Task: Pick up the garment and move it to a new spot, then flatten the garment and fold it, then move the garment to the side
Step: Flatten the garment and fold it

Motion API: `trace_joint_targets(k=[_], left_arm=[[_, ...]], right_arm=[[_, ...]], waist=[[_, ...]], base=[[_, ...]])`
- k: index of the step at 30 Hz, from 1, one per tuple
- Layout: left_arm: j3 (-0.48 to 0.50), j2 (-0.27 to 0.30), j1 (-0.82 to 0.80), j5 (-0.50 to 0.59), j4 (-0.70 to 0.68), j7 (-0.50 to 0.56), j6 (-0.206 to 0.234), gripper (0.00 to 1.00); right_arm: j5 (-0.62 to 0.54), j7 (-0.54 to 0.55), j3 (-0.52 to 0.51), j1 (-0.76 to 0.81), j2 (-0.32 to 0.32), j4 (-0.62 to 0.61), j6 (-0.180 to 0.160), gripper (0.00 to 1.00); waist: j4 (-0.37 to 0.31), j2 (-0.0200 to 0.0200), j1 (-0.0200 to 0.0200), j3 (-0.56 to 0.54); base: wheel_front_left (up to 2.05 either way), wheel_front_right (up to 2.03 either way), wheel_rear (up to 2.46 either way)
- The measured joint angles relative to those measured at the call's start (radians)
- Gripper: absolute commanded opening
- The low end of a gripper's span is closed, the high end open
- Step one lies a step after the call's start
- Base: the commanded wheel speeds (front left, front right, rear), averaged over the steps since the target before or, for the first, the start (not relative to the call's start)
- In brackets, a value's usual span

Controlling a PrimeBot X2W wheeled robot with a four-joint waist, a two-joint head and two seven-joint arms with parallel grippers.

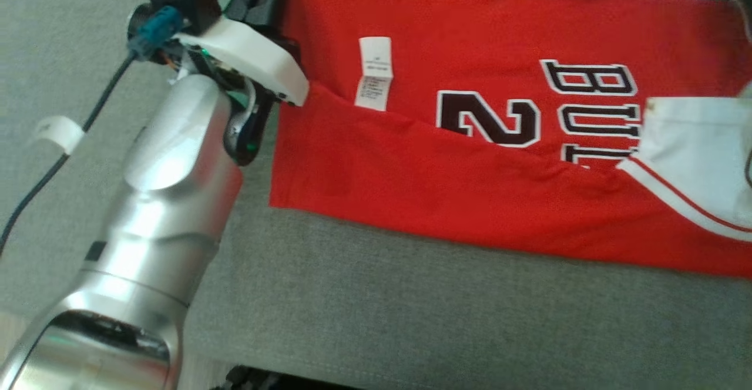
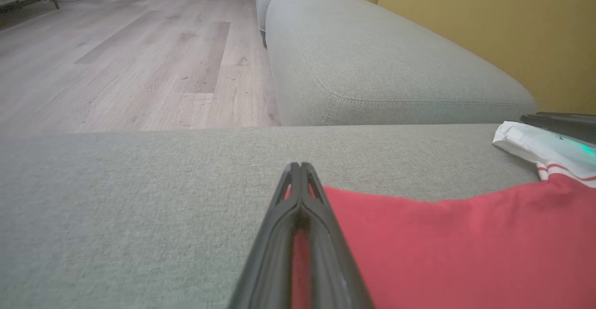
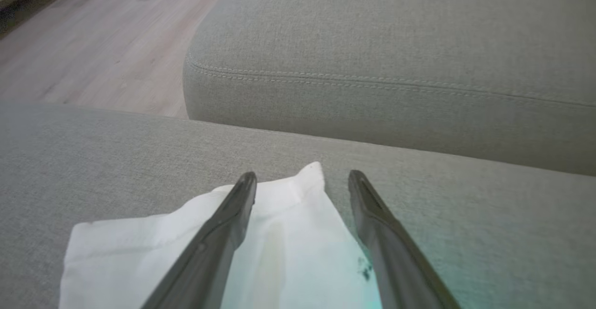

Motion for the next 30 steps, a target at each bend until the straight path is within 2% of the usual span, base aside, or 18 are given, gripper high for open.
trace_joint_targets(k=[7,8,9,18,27,30], left_arm=[[-0.039,-0.010,-0.012,-0.025,0.009,-0.027,0.000,0.00],[-0.042,-0.010,-0.014,-0.027,0.012,-0.030,0.000,0.00],[-0.048,-0.011,-0.014,-0.035,0.018,-0.034,0.000,0.00],[-0.062,-0.007,-0.015,-0.064,0.071,-0.077,0.000,0.00],[-0.042,0.014,-0.014,-0.076,0.113,-0.120,0.002,0.00],[-0.033,0.027,-0.003,-0.076,0.123,-0.132,0.010,0.00]], right_arm=[[-0.035,0.011,-0.032,-0.057,-0.004,0.092,0.000,1.00],[-0.044,0.017,-0.032,-0.066,-0.003,0.102,0.000,0.53],[-0.049,0.017,-0.032,-0.072,-0.003,0.110,0.000,0.00],[-0.036,-0.188,-0.099,-0.076,0.010,0.114,0.000,0.00],[0.028,-0.286,-0.091,-0.069,0.021,0.107,0.000,0.00],[0.066,-0.301,-0.052,-0.043,0.038,0.082,0.000,0.00]], waist=[[0.037,0.0000,0.0000,0.030],[0.037,0.0000,0.0001,0.031],[0.036,0.0000,0.0001,0.030],[0.013,0.0000,0.0000,0.015],[-0.033,0.0000,-0.0002,-0.025],[-0.055,0.0000,-0.0002,-0.053]], base=[[0.00,0.00,0.00],[0.00,0.00,0.00],[0.00,0.00,0.00],[0.00,0.00,0.00],[0.00,0.00,0.00],[0.00,0.00,0.00]])
